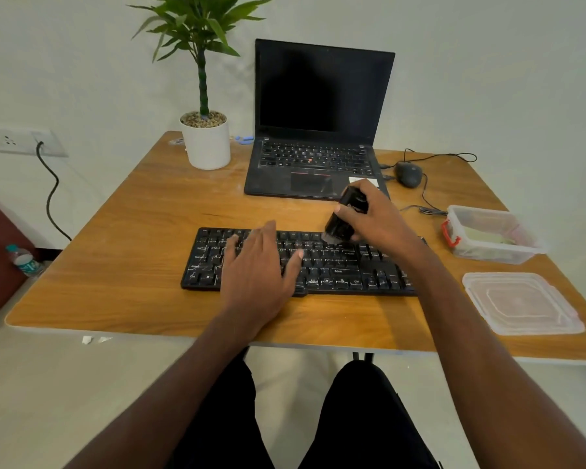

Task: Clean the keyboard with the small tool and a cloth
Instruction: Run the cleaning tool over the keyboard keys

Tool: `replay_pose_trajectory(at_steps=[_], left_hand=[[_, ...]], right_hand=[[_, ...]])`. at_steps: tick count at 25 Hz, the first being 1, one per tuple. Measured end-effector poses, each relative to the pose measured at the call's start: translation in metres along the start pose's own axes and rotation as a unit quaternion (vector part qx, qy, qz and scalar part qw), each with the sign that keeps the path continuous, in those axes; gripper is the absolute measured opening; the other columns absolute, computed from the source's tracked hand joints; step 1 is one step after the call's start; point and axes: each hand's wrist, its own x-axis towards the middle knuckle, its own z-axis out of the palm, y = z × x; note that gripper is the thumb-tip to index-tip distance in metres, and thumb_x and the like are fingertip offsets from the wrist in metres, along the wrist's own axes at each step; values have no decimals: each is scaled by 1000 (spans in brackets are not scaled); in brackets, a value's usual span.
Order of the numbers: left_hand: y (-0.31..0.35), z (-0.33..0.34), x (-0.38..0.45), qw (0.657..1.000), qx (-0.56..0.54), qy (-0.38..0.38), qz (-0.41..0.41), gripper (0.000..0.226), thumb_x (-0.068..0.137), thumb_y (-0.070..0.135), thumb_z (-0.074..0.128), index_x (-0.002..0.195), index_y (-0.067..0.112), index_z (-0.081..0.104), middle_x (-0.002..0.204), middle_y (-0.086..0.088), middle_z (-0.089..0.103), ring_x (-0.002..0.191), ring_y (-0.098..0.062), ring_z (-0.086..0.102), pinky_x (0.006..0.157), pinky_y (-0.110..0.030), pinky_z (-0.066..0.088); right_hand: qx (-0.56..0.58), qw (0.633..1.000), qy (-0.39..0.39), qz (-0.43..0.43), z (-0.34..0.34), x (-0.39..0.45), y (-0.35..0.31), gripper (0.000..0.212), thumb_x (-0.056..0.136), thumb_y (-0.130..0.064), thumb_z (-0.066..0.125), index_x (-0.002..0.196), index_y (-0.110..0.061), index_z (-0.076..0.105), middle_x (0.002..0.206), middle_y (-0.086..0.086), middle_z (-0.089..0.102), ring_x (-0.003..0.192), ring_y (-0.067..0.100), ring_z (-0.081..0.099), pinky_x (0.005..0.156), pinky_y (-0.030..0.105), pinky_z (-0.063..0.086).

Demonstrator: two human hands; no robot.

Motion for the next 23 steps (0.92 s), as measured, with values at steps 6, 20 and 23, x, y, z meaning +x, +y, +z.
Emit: replay_pose_trajectory(at_steps=[6, 20, 23], left_hand=[[-1, 2, 1, 999, 22, -15, -17, 73, 107, 63, 27, 160, 13, 32, 162, -6, 47, 151, -20, 42, 131, -50, 9], [-5, 4, 0, 999, 28, -13, -14, 72, 108, 61, 30, 155, 8, 41, 153, -12, 56, 144, -26, 51, 128, -53, 23], [-4, 3, 1, 999, 28, -15, -15, 72, 108, 60, 31, 155, 6, 42, 153, -14, 57, 143, -27, 52, 128, -54, 23]], right_hand=[[-146, 986, 83, -22, -10, 0, 3, 36, 96, -24, 68, 129, -20, 52, 111, -1, 63, 99, 19, 63, 81, 34, 56], [-28, 995, 79, 47, -36, -14, 27, 36, 99, -26, 67, 130, -25, 51, 117, -3, 61, 106, 18, 66, 79, 36, 64], [-242, 956, 164, 28, -47, -6, 27, 37, 94, -21, 69, 127, -20, 54, 108, -1, 63, 94, 19, 61, 76, 37, 53]])
